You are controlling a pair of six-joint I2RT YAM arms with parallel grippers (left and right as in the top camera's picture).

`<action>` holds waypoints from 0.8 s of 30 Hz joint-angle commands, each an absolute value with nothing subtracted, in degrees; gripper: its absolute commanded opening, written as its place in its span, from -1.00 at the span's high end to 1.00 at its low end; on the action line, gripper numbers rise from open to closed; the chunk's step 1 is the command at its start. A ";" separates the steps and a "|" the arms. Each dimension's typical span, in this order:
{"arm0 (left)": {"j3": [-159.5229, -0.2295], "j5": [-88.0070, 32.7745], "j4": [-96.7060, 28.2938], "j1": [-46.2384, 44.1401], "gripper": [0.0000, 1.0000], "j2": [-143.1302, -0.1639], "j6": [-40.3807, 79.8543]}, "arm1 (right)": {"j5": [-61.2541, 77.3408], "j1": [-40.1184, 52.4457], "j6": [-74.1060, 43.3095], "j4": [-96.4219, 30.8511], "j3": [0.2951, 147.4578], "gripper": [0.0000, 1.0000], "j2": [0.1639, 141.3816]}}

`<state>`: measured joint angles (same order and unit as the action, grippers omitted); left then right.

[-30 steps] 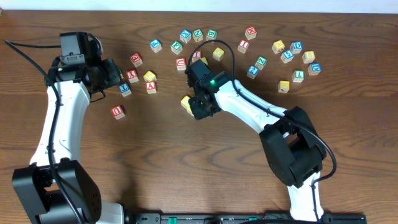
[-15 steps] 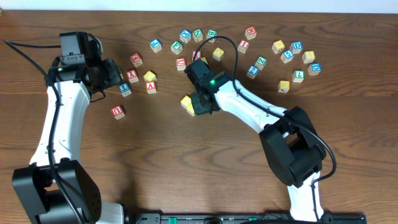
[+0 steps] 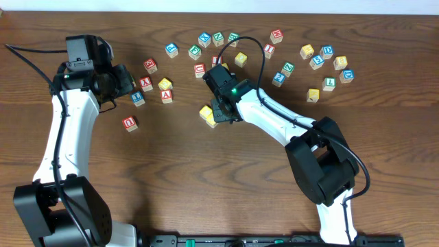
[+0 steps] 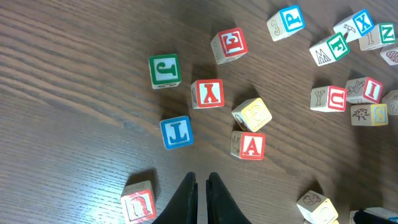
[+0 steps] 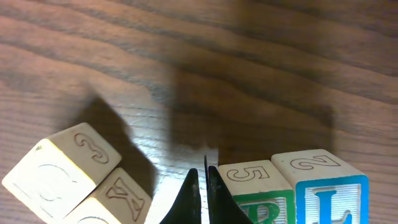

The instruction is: Spell out CORL

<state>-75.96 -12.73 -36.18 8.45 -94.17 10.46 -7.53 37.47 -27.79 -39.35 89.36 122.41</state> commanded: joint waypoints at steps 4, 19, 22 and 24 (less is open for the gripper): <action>-76.62 -12.43 -36.49 8.27 0.85 -94.19 9.74 | -10.02 37.43 -30.24 -39.42 89.01 0.98 123.02; -76.62 -12.43 -36.47 8.27 0.85 -94.19 9.74 | -3.18 37.52 -27.59 -38.94 89.25 0.98 122.98; -76.62 -12.43 -36.51 8.27 0.85 -94.19 9.74 | -2.17 37.43 -27.86 -41.04 89.25 0.98 122.87; -76.62 -12.43 -36.60 8.27 0.85 -94.19 9.74 | -1.04 37.43 -28.14 -42.37 89.25 0.98 122.87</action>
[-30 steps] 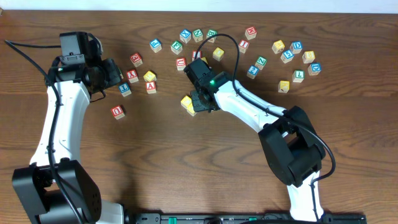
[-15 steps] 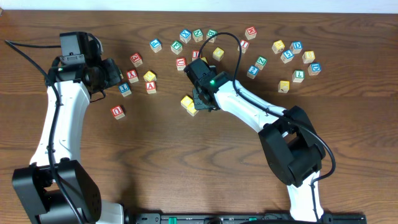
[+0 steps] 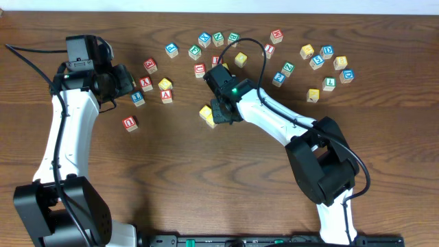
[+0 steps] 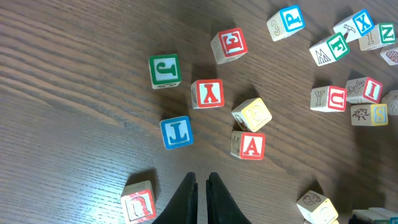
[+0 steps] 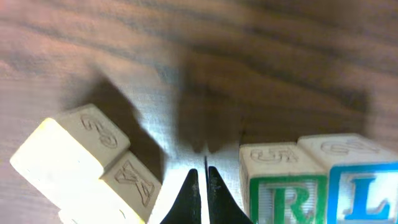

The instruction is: Spell out CORL

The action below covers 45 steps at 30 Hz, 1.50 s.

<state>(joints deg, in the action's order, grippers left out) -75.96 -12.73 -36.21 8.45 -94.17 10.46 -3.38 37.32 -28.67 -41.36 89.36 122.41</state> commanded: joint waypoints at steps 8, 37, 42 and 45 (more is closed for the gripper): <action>-76.62 -12.43 -36.67 8.27 0.85 -94.19 9.74 | 4.38 37.91 -28.25 -47.37 89.23 0.98 122.87; -76.62 -12.43 -37.26 8.27 0.85 -94.19 9.74 | 6.17 38.50 -29.80 -38.96 89.19 0.98 125.54; -76.62 -12.86 -37.39 8.27 0.85 -94.19 9.76 | 6.11 38.35 -30.00 -36.49 89.19 0.98 125.73; -76.62 -13.02 -37.58 8.27 0.85 -94.19 9.76 | 6.11 38.24 -30.22 -34.06 89.19 0.98 125.73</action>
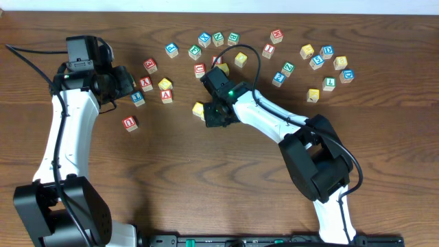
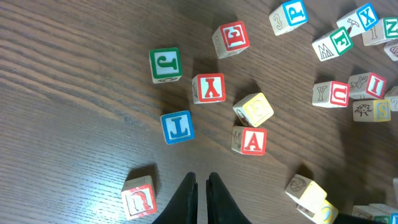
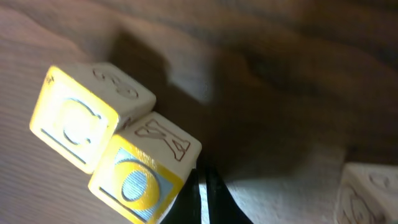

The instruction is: Spell out CORL

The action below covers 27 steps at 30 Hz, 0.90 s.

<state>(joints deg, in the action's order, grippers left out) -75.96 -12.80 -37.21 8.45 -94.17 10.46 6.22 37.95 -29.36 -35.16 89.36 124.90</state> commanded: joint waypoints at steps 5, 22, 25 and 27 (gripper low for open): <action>-76.62 -13.02 -38.24 8.27 0.85 -94.21 9.76 | 5.93 38.24 -30.22 -30.83 89.19 0.98 125.75; -76.07 -12.97 -36.34 3.64 0.85 -94.35 9.72 | 3.77 35.55 -29.34 -28.05 89.21 0.98 122.87; -76.07 -12.97 -35.14 2.31 0.85 -94.76 9.72 | 3.79 34.13 -27.51 -28.40 89.21 0.98 119.83; -76.07 -12.97 -34.13 0.97 0.85 -95.79 9.72 | 3.44 33.08 -27.14 -29.15 89.21 0.98 117.19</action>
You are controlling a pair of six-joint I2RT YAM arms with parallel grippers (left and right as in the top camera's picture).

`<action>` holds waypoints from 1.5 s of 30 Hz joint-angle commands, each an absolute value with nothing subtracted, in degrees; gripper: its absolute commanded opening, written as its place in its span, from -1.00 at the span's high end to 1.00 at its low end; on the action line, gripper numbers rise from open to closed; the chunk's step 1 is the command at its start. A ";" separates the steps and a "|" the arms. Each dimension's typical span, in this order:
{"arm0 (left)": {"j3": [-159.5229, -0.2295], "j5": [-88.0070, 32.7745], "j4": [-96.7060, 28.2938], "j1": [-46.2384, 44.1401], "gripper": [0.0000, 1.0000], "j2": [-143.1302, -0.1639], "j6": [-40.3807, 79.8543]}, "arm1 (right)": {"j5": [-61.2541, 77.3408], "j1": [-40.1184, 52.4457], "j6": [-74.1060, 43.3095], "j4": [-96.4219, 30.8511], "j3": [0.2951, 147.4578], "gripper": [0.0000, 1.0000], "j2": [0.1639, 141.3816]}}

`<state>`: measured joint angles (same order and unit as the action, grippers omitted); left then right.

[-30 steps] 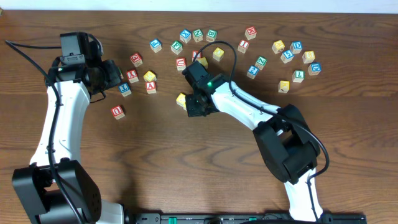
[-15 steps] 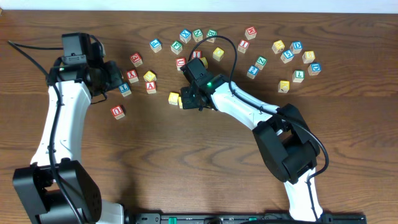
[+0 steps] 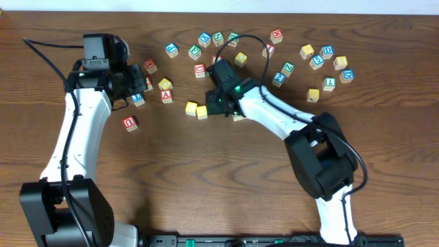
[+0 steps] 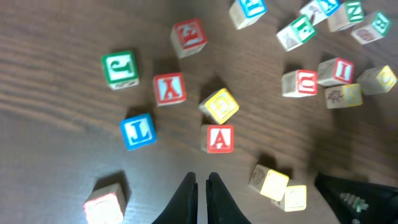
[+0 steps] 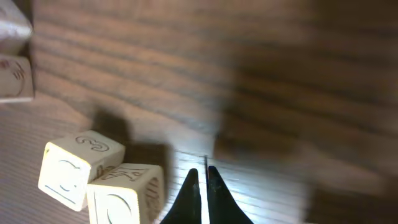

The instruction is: Spell out CORL

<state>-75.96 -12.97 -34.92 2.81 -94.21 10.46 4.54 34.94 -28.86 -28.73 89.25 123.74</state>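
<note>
Two yellow blocks sit side by side left of centre, the C block (image 3: 191,108) and the O block (image 3: 202,111). In the right wrist view the C block (image 5: 70,169) and O block (image 5: 124,194) lie at the lower left. My right gripper (image 5: 203,178) is shut and empty on the bare wood just right of them, apart from the O block. Beside my right gripper (image 3: 215,103) a pale block edge (image 3: 238,116) peeks from under the arm. My left gripper (image 4: 202,185) is shut and empty, above the wood left of the yellow pair (image 4: 273,184).
Loose letter blocks lie near the left arm: red A (image 4: 219,138), blue J (image 4: 138,132), red Y (image 4: 169,88), green J (image 4: 120,67), a red block (image 3: 129,123). More blocks spread along the far side (image 3: 218,38) and far right (image 3: 328,65).
The yellow pair now lies a little further left, both blocks in the open. My right gripper has drawn back from them, to their right. My left arm has shifted right and toward the far side.
My shut right gripper first stood between the yellow pair and the R and L blocks. It then stood closer to the yellow pair, and later against the O block, with the pair shifted left. Now the pair rests further left, and the gripper is clear of it.
</note>
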 commanded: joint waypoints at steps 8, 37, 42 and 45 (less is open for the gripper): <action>-76.09 -12.97 -30.70 -6.26 0.85 -104.75 9.67 | 2.94 26.22 -27.18 -34.37 89.21 0.98 109.10; -76.09 -13.50 -30.24 -12.23 0.85 -114.72 9.50 | 1.85 18.79 -27.14 -44.66 89.17 0.96 108.44; -76.09 -14.85 -31.35 -12.84 0.85 -114.72 9.54 | 1.87 18.83 -27.16 -44.66 89.17 0.96 108.51; -76.09 -14.96 -31.44 -12.95 0.85 -114.72 9.52 | 2.07 18.85 -27.16 -44.86 89.17 0.96 108.88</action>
